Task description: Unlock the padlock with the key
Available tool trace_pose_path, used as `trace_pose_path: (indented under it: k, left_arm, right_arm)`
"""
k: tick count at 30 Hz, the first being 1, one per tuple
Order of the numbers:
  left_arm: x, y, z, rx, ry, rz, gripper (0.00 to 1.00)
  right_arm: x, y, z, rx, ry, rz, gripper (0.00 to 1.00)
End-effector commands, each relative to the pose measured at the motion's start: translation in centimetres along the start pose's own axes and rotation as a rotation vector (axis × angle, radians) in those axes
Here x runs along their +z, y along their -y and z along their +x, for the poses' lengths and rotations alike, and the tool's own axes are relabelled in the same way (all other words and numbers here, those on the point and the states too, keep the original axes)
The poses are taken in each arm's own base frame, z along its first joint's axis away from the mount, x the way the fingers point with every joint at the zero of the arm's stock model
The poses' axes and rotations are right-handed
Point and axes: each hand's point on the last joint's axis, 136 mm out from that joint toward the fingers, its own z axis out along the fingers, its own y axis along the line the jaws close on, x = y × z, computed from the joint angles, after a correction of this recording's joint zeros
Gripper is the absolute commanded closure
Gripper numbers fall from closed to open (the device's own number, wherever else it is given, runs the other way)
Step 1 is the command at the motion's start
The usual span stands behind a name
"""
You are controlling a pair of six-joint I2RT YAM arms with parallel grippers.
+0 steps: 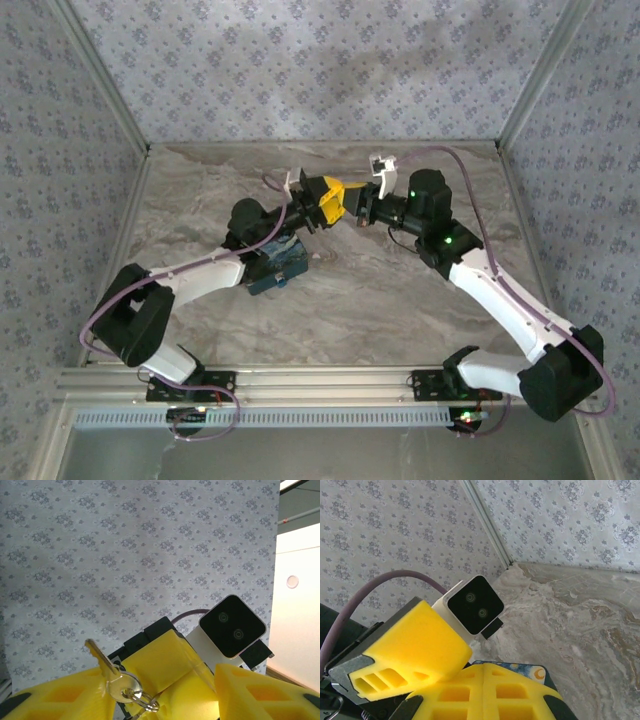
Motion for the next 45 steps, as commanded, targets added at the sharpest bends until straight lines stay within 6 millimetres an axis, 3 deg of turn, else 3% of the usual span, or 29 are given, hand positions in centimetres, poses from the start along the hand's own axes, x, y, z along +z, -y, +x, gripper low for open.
trace_pose_path:
  k: [1,6,13,19,26,35,39,42,45]
  left_arm:
    - [-0.2,2.1,-0.2,0.039,0.020,0.075,0.53]
    - [-0.3,2.0,-0.5,0.040,0.029,0.075,0.62]
    - [-0.5,1.7,-0.6,0.042,0.036,0.062,0.66]
    - [-0.5,1.6,-0.7,0.047,0.040,0.054,0.81]
    - [-0.8,0.9,-1.1,0.049,0.057,0.028,0.68]
    - [-1.1,0.2,-1.3,0.049,0.071,0.004,0.71]
    - [-1.3,0.1,-1.5,0.052,0.077,-0.003,0.68]
    - [-1.2,0.2,-1.4,0.058,0.071,-0.003,0.75]
    - [-1.2,0.2,-1.1,0.078,0.059,-0.023,0.75]
  right_arm:
    - [-0.5,-1.3,0.6,0.012,-0.009,-0.049,1.00]
    - [-0.8,-1.6,0.7,0.018,-0.012,-0.058,1.00]
    - [-1.6,-1.8,0.8,0.063,0.001,-0.084,1.00]
    - [-2.0,-1.5,0.6,0.084,0.016,-0.079,1.00]
    - [-2.5,-1.8,0.4,0.093,0.025,-0.092,1.00]
    - [-3.1,-2.2,0.2,0.094,0.031,-0.096,1.00]
    - [-3.3,-2.1,0.3,0.103,0.033,-0.094,1.00]
    - [-3.0,-1.8,0.8,0.116,0.023,-0.084,1.00]
    - [-2.8,-1.2,1.3,0.133,0.010,-0.066,0.92]
